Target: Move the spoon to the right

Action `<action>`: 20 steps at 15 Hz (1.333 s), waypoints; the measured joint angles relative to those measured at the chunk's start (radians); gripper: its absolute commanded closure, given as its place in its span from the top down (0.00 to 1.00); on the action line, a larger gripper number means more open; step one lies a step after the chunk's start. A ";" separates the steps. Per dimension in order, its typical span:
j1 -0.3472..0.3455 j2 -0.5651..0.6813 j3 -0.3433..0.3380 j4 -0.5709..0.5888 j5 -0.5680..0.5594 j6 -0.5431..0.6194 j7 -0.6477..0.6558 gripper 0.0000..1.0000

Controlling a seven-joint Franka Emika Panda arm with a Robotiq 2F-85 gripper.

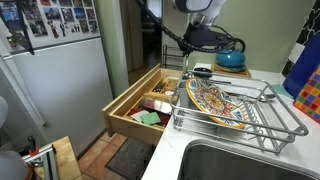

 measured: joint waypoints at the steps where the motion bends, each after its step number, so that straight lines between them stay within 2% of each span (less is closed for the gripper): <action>1: 0.000 -0.010 0.000 0.000 -0.002 0.000 0.003 0.10; 10: -0.001 -0.069 -0.016 -0.008 -0.006 -0.016 0.050 0.09; 16: -0.008 -0.097 -0.054 -0.012 -0.006 -0.153 0.049 0.10; 20: -0.014 -0.101 -0.076 -0.015 -0.005 -0.223 -0.002 0.10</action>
